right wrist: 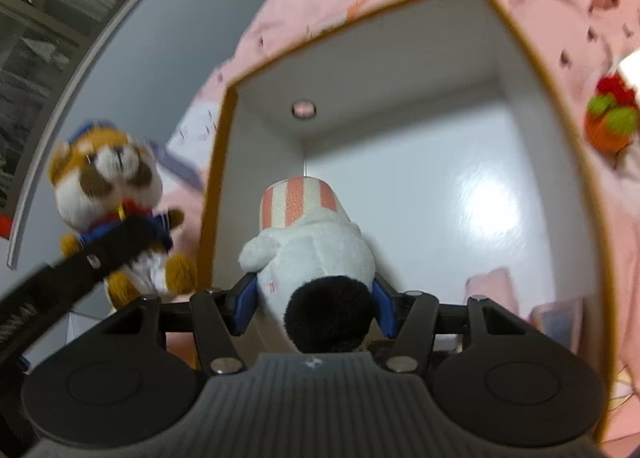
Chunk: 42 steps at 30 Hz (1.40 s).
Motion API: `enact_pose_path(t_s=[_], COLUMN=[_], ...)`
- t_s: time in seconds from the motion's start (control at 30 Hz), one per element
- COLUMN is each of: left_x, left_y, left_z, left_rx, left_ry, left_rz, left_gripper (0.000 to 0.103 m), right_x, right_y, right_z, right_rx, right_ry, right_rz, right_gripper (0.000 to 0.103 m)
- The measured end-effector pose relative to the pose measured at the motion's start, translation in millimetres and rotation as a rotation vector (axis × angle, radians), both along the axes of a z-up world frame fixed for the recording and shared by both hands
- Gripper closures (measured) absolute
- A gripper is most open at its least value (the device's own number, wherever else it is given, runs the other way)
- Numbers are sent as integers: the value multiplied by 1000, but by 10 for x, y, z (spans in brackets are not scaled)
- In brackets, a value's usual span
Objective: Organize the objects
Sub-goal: 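Carry the dog plush and white plush over the shoebox with both grippers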
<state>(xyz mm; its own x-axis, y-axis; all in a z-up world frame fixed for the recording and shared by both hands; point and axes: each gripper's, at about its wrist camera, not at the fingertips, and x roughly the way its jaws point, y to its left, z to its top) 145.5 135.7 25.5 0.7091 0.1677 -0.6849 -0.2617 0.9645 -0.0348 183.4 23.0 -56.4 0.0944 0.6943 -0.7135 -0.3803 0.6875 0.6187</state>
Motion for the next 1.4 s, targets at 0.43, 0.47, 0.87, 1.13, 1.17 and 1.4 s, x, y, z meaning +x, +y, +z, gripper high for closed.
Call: enact_pose_path(t_s=[0.43,0.47,0.87,1.13,1.17,1.4], left_x=[93,94,112,115,115,143], left_y=[-24,-23,-45,-64,-68,-163], left_z=[-139,-147,-158,-165,-167,-202], left_rx=[-18,-18,-19,-49,-50,-48], left_ry=[32,35,35,38,39,61], left_rz=[-33,-33,-42,-58,-60,-108], left_gripper=[63,63,63,63,63,63], right_x=[-67,-72,-137,-1,0,-20], right_y=[385,393,361,237,236,239], right_z=[-221,-202,163,46,22,0], right_rx=[-134,-140,-225,-104,-116,-157], right_ry=[-56,-69,-334,-26,-15,-14], right_rz=[188,203,370,287,284,291], right_gripper=[39,38,61,73,73,72])
